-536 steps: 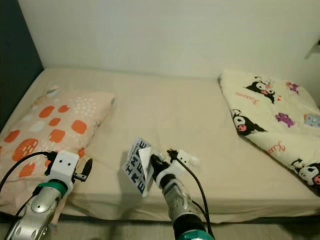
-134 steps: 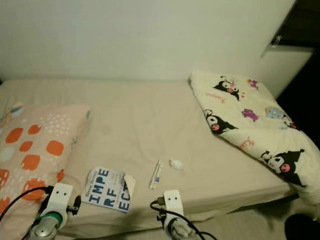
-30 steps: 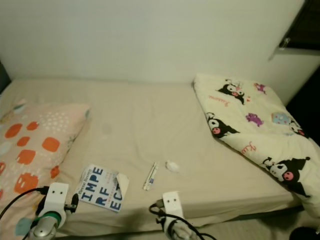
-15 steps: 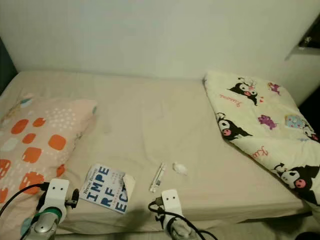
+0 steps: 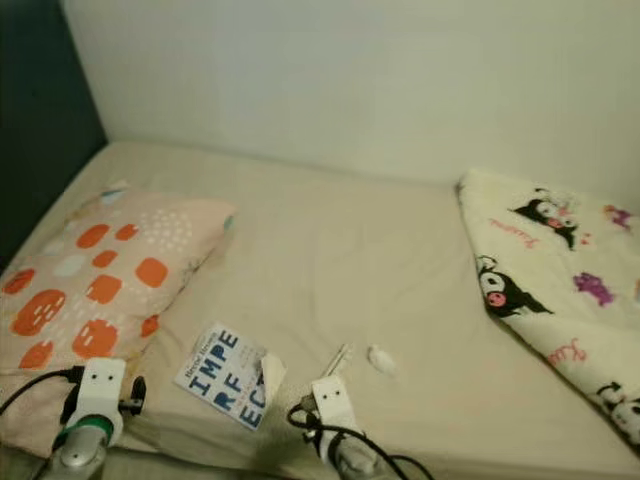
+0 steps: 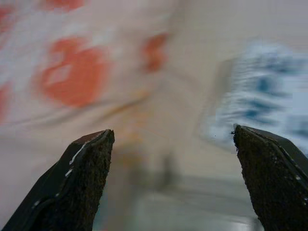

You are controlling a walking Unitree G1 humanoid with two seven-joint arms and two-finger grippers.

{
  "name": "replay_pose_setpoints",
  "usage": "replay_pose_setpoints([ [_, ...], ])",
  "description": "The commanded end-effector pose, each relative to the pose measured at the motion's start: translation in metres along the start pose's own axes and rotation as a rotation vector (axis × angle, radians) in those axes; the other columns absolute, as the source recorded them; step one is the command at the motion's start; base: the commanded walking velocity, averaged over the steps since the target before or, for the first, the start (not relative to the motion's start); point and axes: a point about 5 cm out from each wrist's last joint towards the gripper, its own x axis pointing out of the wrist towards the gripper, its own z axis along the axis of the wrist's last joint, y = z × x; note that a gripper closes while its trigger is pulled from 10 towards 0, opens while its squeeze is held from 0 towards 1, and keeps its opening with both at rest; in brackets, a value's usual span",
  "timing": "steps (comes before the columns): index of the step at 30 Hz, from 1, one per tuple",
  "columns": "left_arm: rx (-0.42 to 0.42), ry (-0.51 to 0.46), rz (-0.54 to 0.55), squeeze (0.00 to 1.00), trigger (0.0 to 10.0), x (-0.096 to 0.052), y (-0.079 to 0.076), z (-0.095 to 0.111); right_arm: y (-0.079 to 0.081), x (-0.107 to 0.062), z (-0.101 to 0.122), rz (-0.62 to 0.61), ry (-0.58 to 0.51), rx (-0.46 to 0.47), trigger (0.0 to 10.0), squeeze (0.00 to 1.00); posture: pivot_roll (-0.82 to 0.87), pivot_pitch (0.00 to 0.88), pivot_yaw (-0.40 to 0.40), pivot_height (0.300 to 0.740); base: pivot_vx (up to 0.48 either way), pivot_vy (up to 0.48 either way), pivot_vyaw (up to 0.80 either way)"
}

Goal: Clean up the room

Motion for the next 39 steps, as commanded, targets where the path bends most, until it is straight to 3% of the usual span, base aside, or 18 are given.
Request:
replay_pose_setpoints([
  [1,0.003,0.005,0.004,0.00,10.0,-0.0007,0.0021,-0.0023,0.0001,-0.0014,-0.0065,-0.003,0.023,0.021,10.0,0.00,0.09,0.000,-0.057,0.740,0.000,-0.300,0.00],
  [9,-0.021,0.016,0.017,0.00,10.0,-0.0013,0.0039,-0.0042,-0.0002,-0.0014,-0.0069,-0.003,0.030,0.020,10.0,0.00,0.09,0.000,-0.057,0.740,0.000,-0.226,0.00],
  [13,-0.076,0.046,0.047,0.00,10.0,-0.0014,0.0089,-0.0078,0.0001,-0.0015,-0.0077,-0.003,0.033,0.021,10.0,0.00,0.09,0.000,-0.057,0.740,0.000,0.480,0.00],
  [20,-0.084,0.035,0.046,0.00,10.0,-0.0014,0.0099,-0.0067,-0.0001,-0.0020,-0.0092,-0.004,0.036,0.022,10.0,0.00,0.09,0.000,-0.054,0.740,0.000,0.480,0.00],
  [34,-0.013,0.003,0.019,0.00,10.0,-0.0008,0.0079,-0.0029,0.0006,-0.0020,-0.0087,-0.014,0.027,0.038,10.0,0.00,0.09,0.000,-0.040,0.740,0.000,0.000,0.00],
  [39,0.019,-0.023,0.004,0.00,10.0,-0.0023,0.0078,-0.0012,-0.0026,-0.0013,-0.0018,-0.034,-0.023,0.088,10.0,0.00,0.09,0.000,-0.042,0.740,0.000,0.000,0.00],
])
